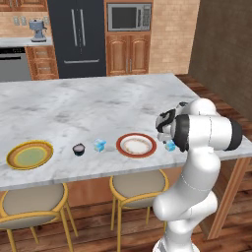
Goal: Place two yogurt containers on each plate.
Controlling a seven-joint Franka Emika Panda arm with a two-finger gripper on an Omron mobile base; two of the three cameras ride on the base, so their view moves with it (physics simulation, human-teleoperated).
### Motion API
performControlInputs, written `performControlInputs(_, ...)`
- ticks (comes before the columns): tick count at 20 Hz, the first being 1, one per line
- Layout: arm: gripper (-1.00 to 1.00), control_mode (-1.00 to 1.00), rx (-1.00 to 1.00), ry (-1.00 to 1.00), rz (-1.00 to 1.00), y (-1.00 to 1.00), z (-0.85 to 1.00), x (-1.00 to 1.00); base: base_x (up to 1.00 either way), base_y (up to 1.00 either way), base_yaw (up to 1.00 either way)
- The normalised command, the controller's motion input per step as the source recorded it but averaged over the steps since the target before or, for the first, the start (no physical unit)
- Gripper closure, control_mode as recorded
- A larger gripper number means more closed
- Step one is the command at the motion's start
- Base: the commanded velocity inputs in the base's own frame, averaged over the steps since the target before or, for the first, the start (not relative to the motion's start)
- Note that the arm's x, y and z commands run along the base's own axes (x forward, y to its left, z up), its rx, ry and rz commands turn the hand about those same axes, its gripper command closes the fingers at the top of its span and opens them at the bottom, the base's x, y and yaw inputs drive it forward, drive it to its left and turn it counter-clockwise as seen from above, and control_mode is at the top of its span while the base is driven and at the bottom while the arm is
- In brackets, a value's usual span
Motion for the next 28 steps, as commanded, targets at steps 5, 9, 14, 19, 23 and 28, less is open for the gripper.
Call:
performControlInputs(5,-1.00,-1.00,0.00,0.03,0.00,0.00,-0.06,0.00,0.00,0.00,0.00)
performControlInputs(9,-1.00,-1.00,0.00,0.05,0.00,0.00,-0.16,0.00,0.00,0.00,0.00)
performControlInputs(14,-1.00,-1.00,0.00,0.01,0.00,0.00,-0.07,0.00,0.00,0.00,0.00)
performControlInputs(19,-1.00,-1.00,0.00,0.00,0.01,0.00,-0.06,0.00,0.00,0.00,0.00)
performControlInputs(23,-1.00,-1.00,0.00,0.00,0.00,0.00,-0.05,0.00,0.00,0.00,0.00)
performControlInputs(28,-1.00,-1.00,0.00,0.00,0.00,0.00,0.00,-0.02,0.00,0.00,0.00)
